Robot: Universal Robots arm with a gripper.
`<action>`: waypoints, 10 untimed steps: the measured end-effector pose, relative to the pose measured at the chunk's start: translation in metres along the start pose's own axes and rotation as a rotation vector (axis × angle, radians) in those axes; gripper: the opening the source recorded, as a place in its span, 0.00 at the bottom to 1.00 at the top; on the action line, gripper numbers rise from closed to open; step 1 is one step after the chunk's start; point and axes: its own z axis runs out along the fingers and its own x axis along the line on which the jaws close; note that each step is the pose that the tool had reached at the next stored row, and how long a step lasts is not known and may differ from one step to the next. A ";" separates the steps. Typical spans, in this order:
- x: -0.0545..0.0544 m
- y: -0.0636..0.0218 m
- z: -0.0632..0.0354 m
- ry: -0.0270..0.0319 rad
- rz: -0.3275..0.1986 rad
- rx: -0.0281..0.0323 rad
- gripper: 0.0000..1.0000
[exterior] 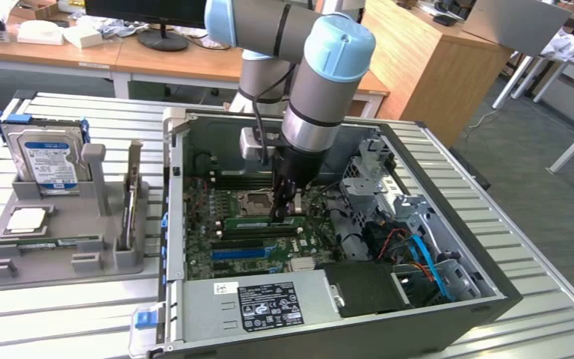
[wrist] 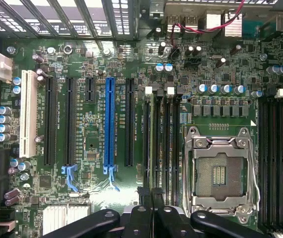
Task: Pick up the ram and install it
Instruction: 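Insert the ram into the slot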
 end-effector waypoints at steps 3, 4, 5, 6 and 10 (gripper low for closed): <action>0.000 0.0000 0.0002 0.0001 0.000 -0.0001 0.11; 0.000 0.0000 0.0002 0.0001 0.000 -0.0001 0.11; 0.000 0.0000 0.0003 0.0000 0.000 0.0000 0.11; 0.000 0.0000 0.0006 -0.0001 0.000 0.0000 0.11; 0.000 0.0000 0.0017 0.0002 0.000 -0.0001 0.11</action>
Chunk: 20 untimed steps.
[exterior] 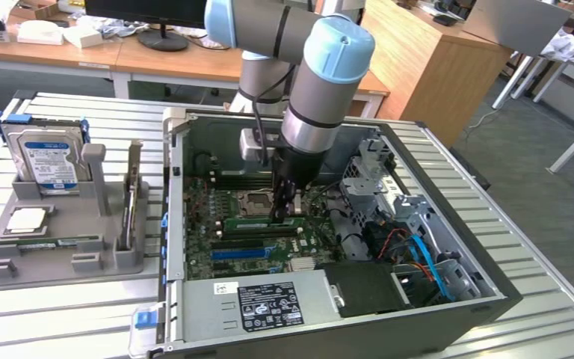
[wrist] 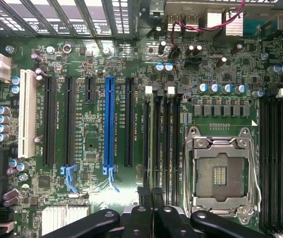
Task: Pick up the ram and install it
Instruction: 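Insert the ram into the slot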
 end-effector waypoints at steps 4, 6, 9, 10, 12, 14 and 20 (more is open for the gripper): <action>0.000 0.0001 0.0005 -0.0005 0.000 0.0002 0.11; 0.001 0.0000 0.0004 -0.0003 0.000 0.0001 0.11; 0.001 0.0000 0.0004 -0.0002 0.000 0.0000 0.11; 0.001 0.0000 0.0005 -0.0002 0.000 0.0001 0.11; 0.001 0.0000 0.0005 -0.0003 0.000 0.0001 0.11; 0.001 0.0000 0.0005 -0.0002 0.000 0.0001 0.11; 0.002 -0.0001 0.0032 -0.0001 0.000 0.0000 0.11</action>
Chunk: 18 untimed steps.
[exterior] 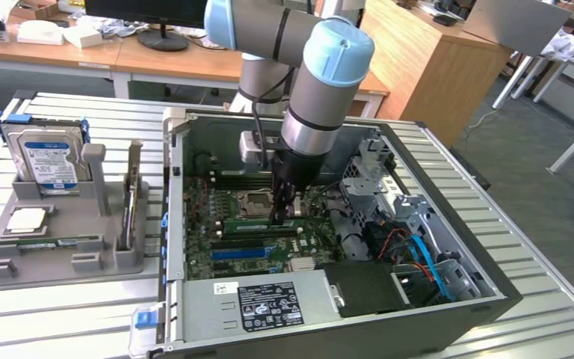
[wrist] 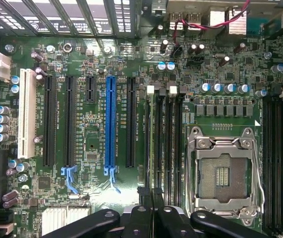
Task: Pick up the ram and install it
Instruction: 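Insert the ram into the slot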
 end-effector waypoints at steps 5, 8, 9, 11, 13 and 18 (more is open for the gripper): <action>0.000 0.0005 0.0003 -0.0001 0.000 0.0001 0.11; 0.000 0.0005 0.0006 0.0000 0.000 0.0000 0.11; 0.000 0.0005 0.0007 -0.0001 0.000 0.0000 0.11; 0.000 0.0004 0.0007 -0.0001 0.000 0.0000 0.11; 0.000 0.0004 0.0009 -0.0002 0.000 0.0001 0.11; 0.000 0.0010 0.0025 -0.0001 0.000 0.0001 0.11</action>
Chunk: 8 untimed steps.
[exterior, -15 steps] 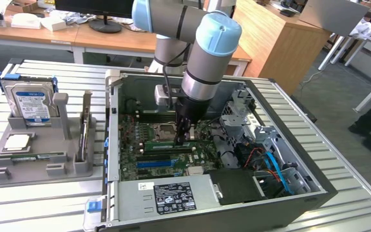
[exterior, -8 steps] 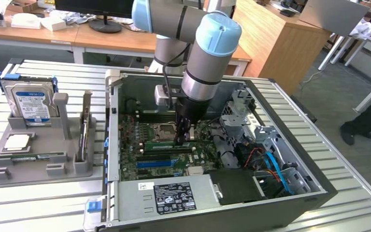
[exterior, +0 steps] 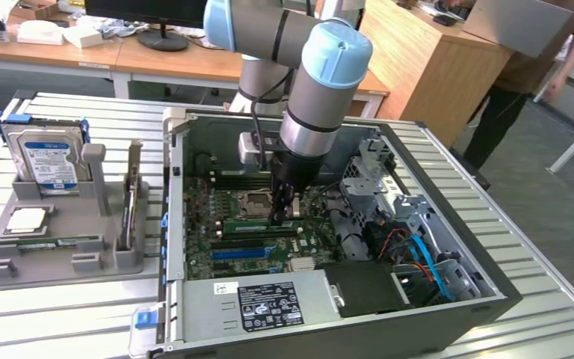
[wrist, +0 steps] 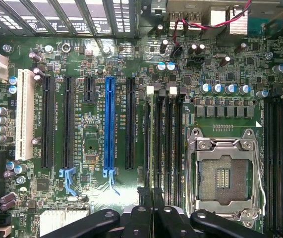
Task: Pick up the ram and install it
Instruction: 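Insert the ram into the slot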
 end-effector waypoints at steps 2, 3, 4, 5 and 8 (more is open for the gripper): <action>0.000 0.0000 0.0002 -0.0001 0.000 0.0000 0.11; 0.000 0.0000 0.0003 -0.0001 0.000 0.0000 0.11; 0.000 -0.0002 0.0003 0.0000 0.000 0.0000 0.11; 0.000 -0.0004 0.0003 -0.0001 0.000 0.0000 0.11; 0.000 -0.0004 0.0004 0.0000 0.000 0.0000 0.11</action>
